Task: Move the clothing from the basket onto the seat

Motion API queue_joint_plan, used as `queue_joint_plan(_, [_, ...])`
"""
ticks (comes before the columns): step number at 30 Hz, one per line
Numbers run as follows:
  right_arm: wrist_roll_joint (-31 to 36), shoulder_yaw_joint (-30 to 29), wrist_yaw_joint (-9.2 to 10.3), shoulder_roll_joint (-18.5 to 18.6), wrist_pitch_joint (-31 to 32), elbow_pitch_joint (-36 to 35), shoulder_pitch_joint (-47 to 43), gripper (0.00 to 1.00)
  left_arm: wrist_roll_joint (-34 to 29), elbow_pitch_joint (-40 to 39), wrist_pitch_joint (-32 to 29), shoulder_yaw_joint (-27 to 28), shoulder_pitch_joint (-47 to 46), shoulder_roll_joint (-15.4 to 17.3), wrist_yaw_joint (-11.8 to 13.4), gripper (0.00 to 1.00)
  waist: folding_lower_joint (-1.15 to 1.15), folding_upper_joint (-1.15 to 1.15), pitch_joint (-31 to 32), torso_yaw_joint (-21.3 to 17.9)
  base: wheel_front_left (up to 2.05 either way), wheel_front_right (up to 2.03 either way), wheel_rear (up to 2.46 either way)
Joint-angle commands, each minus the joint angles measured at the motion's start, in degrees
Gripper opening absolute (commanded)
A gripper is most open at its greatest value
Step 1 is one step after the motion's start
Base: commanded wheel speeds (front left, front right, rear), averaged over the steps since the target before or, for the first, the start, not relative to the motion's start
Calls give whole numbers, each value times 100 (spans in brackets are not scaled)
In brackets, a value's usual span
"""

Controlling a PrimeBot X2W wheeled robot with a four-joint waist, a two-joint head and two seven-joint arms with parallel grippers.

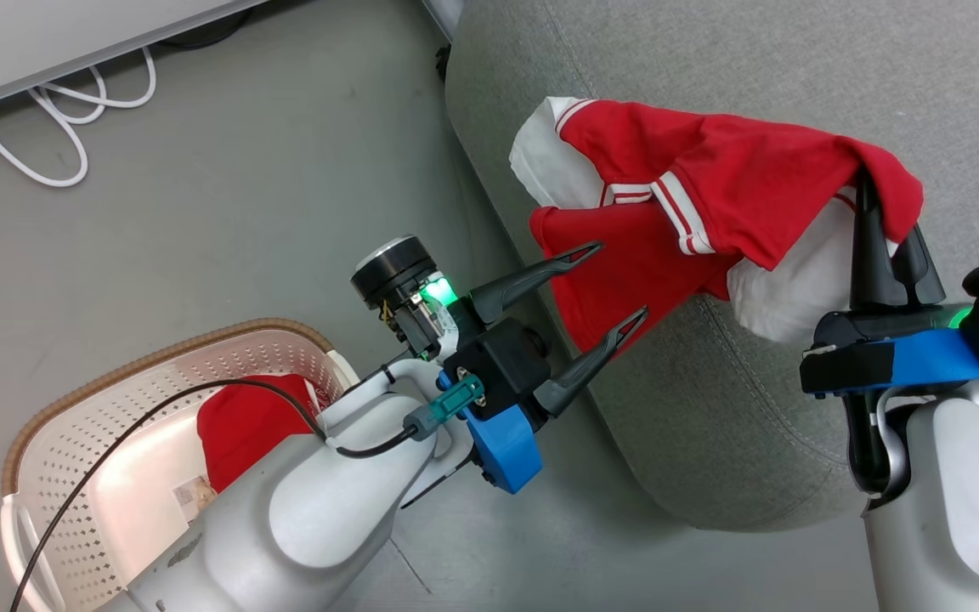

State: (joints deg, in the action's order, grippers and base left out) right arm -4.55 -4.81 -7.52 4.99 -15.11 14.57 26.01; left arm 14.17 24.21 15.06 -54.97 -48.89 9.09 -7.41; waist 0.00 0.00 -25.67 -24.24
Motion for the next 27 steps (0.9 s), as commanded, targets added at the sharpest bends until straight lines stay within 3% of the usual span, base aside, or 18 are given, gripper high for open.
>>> queue_joint_plan(1, [-7, -34, 6, -35, -7, -29, -66, 0, 39, 17, 18, -24, -48, 43, -10, 100, 0, 0, -28, -33, 0, 0, 0])
queue_joint_plan(11, [-56, -113, 6, -120, -7, -105, -58, 0, 107, 11, 18, -57, -85, 64, -10, 100, 0, 0, -56, -28, 0, 0, 0])
queue_joint_plan(19, [-279, -443, 6, -39, -10, -545, 663, 0, 63, -39, 18, 56, -142, 159, 20, 100, 0, 0, -268, -23, 0, 0, 0])
queue_joint_plan(27, [-507, -1453, 6, 623, -7, -1087, 2017, 0, -29, -117, -79, 28, -442, 295, 19, 100, 0, 0, -943, 76, 0, 0, 0])
